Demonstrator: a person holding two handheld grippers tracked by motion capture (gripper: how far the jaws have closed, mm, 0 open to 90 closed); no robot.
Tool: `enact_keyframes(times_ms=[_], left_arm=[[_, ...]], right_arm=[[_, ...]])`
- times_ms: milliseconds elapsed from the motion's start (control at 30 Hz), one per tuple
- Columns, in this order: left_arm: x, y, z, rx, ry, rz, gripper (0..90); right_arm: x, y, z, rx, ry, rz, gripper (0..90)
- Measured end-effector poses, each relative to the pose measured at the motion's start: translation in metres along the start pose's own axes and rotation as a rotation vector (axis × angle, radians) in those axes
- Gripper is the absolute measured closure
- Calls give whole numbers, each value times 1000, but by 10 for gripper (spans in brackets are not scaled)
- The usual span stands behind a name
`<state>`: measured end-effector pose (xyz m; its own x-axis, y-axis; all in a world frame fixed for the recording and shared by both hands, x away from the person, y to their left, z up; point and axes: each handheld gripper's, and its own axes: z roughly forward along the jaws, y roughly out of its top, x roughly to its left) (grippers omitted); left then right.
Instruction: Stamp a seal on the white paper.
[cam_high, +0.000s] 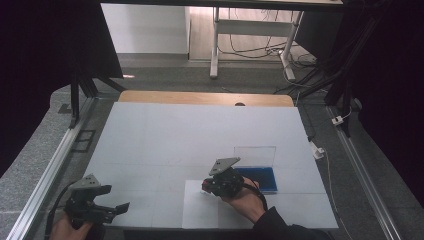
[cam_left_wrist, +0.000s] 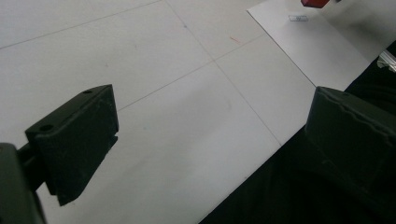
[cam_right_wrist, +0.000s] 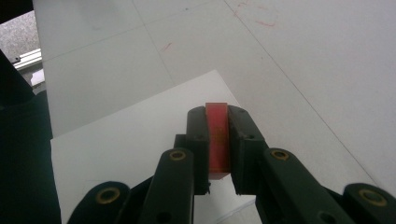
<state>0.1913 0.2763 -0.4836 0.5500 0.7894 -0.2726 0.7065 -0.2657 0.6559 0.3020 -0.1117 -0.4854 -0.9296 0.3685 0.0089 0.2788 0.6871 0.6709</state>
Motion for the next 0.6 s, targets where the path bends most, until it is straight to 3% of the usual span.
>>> enact_keyframes(times_ms=[600], left_arm=[[0,0,0,-3,-2,-1,30]], right_arm=[[-7,-3,-15,-18,-17,28,792]])
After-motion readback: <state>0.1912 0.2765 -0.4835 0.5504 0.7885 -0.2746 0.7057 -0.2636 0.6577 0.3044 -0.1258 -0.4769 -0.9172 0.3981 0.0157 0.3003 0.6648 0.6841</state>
